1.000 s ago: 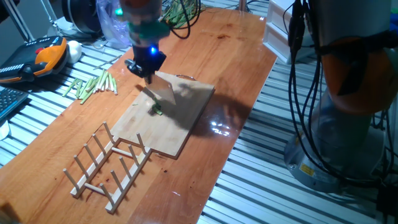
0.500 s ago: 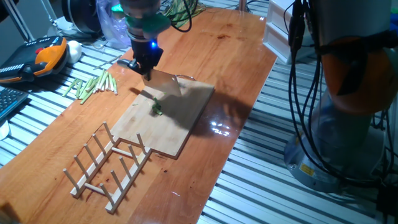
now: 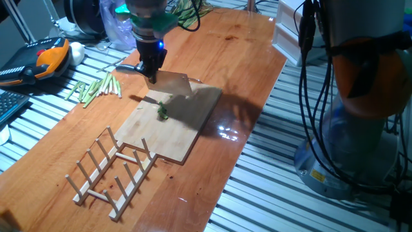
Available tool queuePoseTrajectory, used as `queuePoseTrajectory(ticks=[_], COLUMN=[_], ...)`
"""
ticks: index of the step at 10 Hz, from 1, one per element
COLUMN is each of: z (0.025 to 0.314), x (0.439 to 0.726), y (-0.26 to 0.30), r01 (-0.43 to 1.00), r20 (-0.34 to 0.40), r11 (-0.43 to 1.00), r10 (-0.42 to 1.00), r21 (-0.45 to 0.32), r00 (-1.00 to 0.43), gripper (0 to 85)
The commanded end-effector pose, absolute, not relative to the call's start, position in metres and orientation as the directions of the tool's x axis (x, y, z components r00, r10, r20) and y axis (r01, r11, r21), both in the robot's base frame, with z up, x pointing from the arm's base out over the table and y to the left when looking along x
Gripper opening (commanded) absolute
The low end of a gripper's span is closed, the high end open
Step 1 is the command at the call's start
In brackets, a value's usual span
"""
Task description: Chop the green garlic
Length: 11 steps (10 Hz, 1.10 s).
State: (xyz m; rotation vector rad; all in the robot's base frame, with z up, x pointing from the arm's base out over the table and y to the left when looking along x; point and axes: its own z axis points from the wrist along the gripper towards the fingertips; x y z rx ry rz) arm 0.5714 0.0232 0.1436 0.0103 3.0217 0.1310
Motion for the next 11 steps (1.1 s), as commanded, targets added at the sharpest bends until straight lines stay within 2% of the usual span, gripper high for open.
queuePoseTrajectory(ticks=[1,4,11], z=[0.1436,0.1436,0.1427], x=[0.5715,0.5715,0.5723], y=[0.0231,0.0231,0.0242], r01=[-0.329,-0.231,-0.308], r20=[-0.112,-0.116,-0.100], r11=[0.940,0.962,0.944], r10=[-0.319,-0.215,-0.297], r21=[0.091,0.144,0.117], r00=[-0.941,-0.970,-0.949], gripper=[0.0,0.0,0.0])
